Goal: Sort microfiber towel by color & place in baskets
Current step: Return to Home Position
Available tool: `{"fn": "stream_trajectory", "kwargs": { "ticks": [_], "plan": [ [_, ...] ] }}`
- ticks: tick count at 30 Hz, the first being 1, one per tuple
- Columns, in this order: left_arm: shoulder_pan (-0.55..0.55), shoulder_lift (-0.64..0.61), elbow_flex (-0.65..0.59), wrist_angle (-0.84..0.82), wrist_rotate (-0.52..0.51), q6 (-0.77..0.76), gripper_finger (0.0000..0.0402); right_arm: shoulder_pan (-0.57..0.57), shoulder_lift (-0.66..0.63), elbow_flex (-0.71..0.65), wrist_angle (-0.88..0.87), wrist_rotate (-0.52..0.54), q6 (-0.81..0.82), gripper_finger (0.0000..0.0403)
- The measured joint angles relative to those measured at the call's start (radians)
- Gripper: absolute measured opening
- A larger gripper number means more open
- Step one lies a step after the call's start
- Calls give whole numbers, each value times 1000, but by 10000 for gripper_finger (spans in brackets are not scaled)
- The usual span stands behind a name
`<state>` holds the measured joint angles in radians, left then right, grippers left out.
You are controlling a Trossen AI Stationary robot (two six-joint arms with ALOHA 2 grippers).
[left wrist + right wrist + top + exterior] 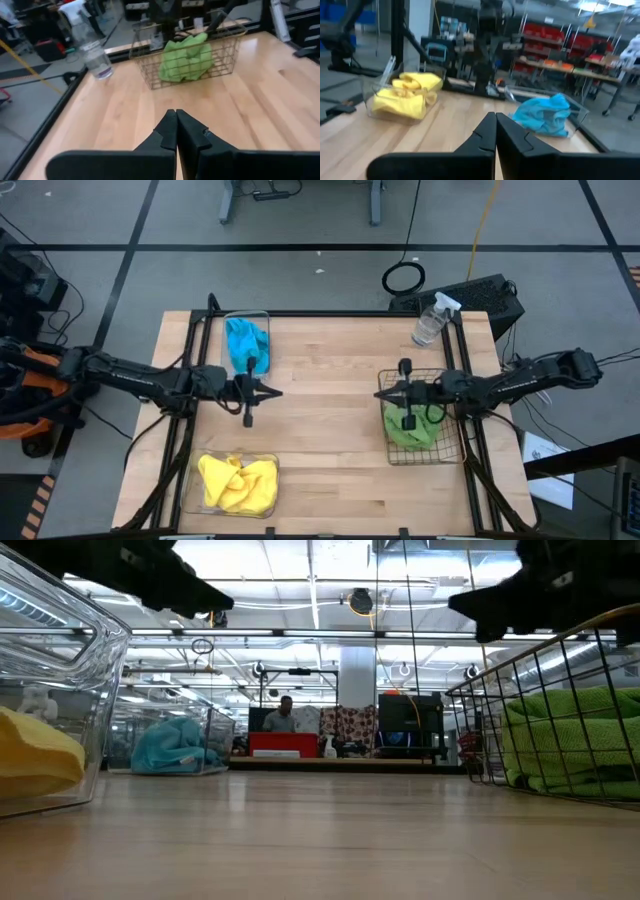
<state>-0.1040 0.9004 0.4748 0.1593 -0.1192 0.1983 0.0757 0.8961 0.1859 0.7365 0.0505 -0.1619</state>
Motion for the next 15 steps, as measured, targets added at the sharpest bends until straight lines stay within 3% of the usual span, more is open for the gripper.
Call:
{"fn": "stream_trajectory", "kwargs": {
  "ticks": [5,15],
  "plan": [
    [9,-106,-67,37,-34,-3,2,0,-127,-87,25,0,10,0],
    [50,-254,-173,51,-36,-81,2,0,-296,-112,-145,0,16,0]
  ]
}}
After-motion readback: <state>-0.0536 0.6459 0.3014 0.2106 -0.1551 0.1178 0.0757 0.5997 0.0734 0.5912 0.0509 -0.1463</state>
